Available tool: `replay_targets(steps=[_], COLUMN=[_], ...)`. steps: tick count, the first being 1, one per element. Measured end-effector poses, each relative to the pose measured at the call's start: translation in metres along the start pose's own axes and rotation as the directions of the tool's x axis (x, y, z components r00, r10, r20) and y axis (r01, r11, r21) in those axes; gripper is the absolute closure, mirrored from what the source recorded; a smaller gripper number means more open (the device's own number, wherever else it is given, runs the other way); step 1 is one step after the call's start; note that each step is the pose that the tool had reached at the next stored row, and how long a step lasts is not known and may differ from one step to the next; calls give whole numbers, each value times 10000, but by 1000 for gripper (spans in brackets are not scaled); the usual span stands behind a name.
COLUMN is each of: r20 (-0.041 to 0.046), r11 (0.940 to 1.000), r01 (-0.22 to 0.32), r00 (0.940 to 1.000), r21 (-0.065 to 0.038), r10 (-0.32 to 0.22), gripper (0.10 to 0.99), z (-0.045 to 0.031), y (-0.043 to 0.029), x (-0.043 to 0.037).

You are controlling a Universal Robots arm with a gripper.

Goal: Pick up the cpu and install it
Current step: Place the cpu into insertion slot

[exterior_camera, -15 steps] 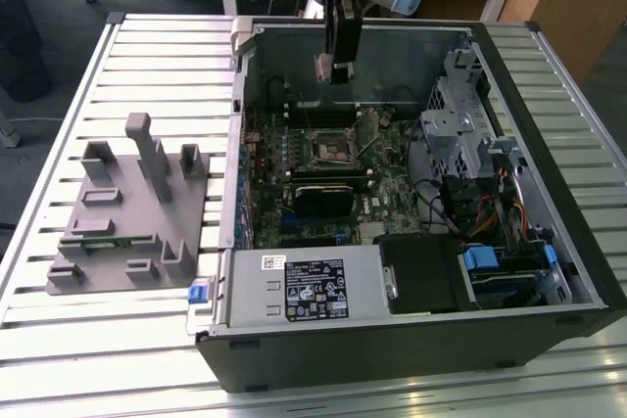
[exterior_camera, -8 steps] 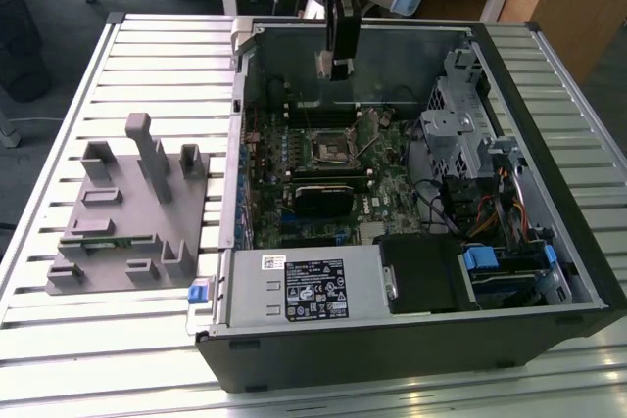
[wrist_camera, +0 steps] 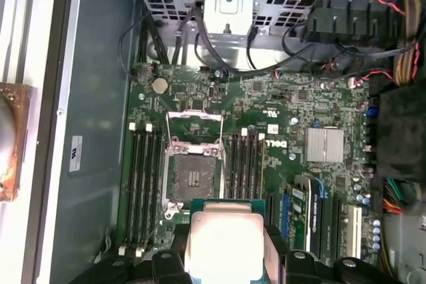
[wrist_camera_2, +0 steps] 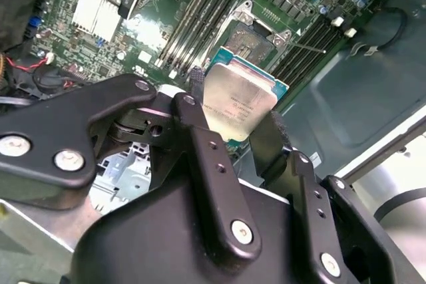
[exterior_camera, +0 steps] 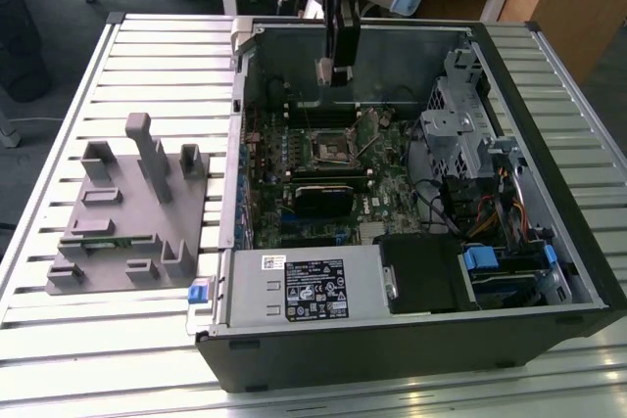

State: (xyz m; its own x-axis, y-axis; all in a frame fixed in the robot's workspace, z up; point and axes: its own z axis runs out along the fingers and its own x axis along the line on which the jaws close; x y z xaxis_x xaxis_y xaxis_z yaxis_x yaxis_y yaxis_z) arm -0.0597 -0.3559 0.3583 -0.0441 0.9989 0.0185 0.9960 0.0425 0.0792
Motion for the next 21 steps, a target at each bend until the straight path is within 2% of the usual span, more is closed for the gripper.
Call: replay_targets(steps=[12,21], r20=[-8,-13], r11=[9999,9999], r01=[117,118], r00=[9999,9999], r21=[15,54], r10=[-117,-118], gripper=[561,561], z=[171,331], y=[-2,99], x=[27,72])
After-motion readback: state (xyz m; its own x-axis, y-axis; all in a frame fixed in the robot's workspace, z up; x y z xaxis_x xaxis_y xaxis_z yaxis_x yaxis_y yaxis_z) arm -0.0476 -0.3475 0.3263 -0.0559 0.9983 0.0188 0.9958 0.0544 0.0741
